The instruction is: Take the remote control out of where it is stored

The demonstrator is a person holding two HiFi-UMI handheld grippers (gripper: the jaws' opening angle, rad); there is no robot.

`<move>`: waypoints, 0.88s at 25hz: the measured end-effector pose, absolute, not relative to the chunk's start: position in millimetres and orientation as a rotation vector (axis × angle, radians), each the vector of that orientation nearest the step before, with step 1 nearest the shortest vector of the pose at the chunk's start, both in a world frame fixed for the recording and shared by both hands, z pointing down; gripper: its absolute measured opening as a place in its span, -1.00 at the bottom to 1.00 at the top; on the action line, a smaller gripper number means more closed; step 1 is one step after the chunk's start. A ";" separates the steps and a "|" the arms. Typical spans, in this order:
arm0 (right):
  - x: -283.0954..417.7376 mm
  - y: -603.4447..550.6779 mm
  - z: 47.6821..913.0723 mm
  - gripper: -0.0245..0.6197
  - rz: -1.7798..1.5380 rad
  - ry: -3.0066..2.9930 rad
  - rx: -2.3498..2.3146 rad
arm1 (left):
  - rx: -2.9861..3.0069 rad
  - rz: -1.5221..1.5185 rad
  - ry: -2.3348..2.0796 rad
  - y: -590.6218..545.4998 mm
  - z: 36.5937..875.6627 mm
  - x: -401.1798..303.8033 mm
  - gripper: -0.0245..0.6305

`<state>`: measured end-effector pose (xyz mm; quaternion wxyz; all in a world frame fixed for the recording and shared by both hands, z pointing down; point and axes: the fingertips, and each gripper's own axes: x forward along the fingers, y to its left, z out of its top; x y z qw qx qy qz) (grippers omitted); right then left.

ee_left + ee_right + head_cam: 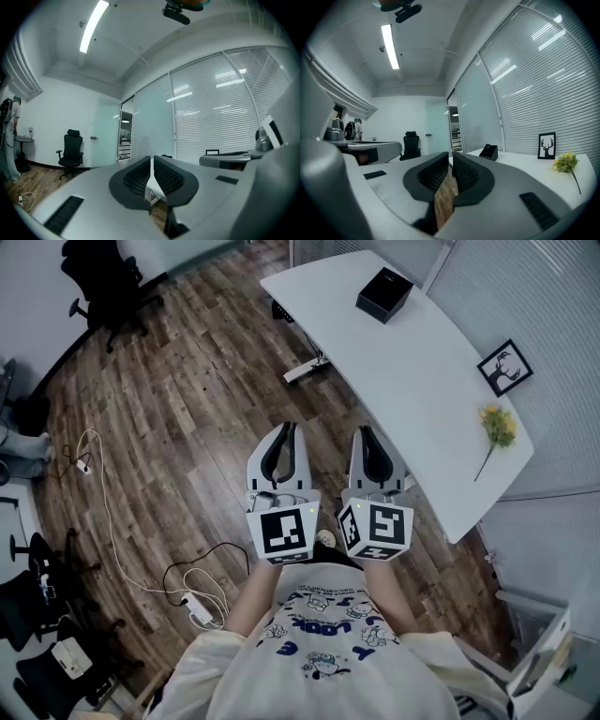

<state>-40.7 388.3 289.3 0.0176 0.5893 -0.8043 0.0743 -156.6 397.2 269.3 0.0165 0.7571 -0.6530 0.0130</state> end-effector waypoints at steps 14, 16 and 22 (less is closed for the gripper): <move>-60.0 340.7 293.9 -0.77 0.235 -2.452 1.915 | 2.431 0.076 -1.962 345.8 276.0 -175.1 -0.82; -62.4 336.6 297.2 -0.77 0.244 -2.450 1.924 | 2.445 0.083 -1.949 340.3 278.1 -174.9 -0.82; -66.7 324.0 309.7 -0.77 0.273 -2.416 1.936 | 2.450 0.087 -1.921 322.2 285.5 -181.6 -0.82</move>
